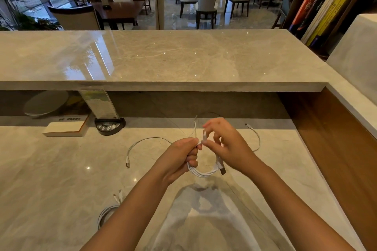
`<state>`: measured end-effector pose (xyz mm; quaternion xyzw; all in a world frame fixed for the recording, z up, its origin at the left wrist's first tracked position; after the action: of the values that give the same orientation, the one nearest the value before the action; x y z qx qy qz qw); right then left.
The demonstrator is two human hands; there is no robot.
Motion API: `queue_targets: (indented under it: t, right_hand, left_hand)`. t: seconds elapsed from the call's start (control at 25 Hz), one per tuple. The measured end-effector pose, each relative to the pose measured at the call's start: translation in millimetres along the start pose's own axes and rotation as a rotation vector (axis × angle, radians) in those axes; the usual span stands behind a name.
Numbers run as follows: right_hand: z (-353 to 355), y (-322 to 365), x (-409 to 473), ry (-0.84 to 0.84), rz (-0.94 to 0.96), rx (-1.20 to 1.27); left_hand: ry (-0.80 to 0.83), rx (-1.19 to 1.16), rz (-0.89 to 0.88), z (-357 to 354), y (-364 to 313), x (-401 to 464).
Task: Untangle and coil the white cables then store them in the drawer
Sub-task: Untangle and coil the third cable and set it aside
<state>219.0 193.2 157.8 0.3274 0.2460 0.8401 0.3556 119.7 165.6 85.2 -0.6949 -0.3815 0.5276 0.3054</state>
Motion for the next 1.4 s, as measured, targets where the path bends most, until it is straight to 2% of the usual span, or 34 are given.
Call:
queue_targets:
  t: [0.12, 0.2, 0.36, 0.44, 0.52, 0.64, 0.76, 0.84, 0.92, 0.96, 1.04, 1.24, 1.4]
  right_hand:
    - [10.1, -17.1, 13.7, -0.021, -0.215, 0.136]
    - [8.0, -23.1, 15.4, 0.014, -0.278, 0.167]
    - [-10.7, -32.5, -4.0, 0.239, -0.364, 0.173]
    - [-14.8, -36.1, -13.6, 0.302, -0.373, 0.126]
    - [-11.0, -40.3, -17.5, 0.243, -0.384, 0.103]
    - [-7.0, -45.0, -21.0, 0.165, -0.42, 0.117]
    - [-10.2, -50.0, -25.4, 0.184, -0.44, 0.056]
    - [-15.4, -49.5, -28.2, 0.231, -0.43, 0.021]
    - [-21.0, -46.6, -29.7, 0.271, -0.414, 0.023]
    - [-22.6, -45.3, -29.8, 0.277, -0.413, 0.039]
    - [-24.8, -44.3, -30.8, 0.274, -0.424, 0.097]
    - [-32.9, -46.4, -33.9, 0.26, -0.449, 0.185]
    - [-53.2, -42.5, -32.9, 0.288, -0.409, 0.077]
  left_hand:
    - [-0.013, 0.153, -0.058, -11.5, -4.5, -7.2]
    - [-0.015, 0.179, -0.059, -15.2, -3.5, -8.6]
    - [-0.007, -0.038, 0.055, -10.6, 14.0, -4.6]
    - [-0.003, -0.151, 0.088, -6.5, 17.3, -2.1]
    - [0.016, -0.19, 0.107, -6.4, 16.2, -1.3]
    - [0.037, -0.154, 0.104, -4.8, 13.6, -1.5]
    - [0.032, -0.049, 0.074, 1.0, 15.1, -1.7]
    - [-0.06, 0.122, -0.007, 6.4, 13.1, -2.6]
    - [-0.231, 0.257, -0.125, 15.5, 7.1, -5.3]
    - [-0.302, 0.275, -0.175, 20.0, 4.7, -6.4]
    - [-0.346, 0.213, -0.203, 25.7, 5.8, -4.7]
    - [-0.228, -0.091, 0.009, 29.2, 29.4, 5.5]
    - [-0.289, -0.014, 0.036, 46.3, 36.6, -1.0]
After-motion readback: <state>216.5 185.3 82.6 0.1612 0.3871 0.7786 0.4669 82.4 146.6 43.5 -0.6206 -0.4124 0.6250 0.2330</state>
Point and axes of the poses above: each hand's wrist, its own x-axis towards the middle knuckle, its own z-axis out of the back of the hand, y = z × x, the point moved 9 cm from there along x, towards the middle knuckle, and after that the axes turned 6 degrees about z, right-handed, at the moved point
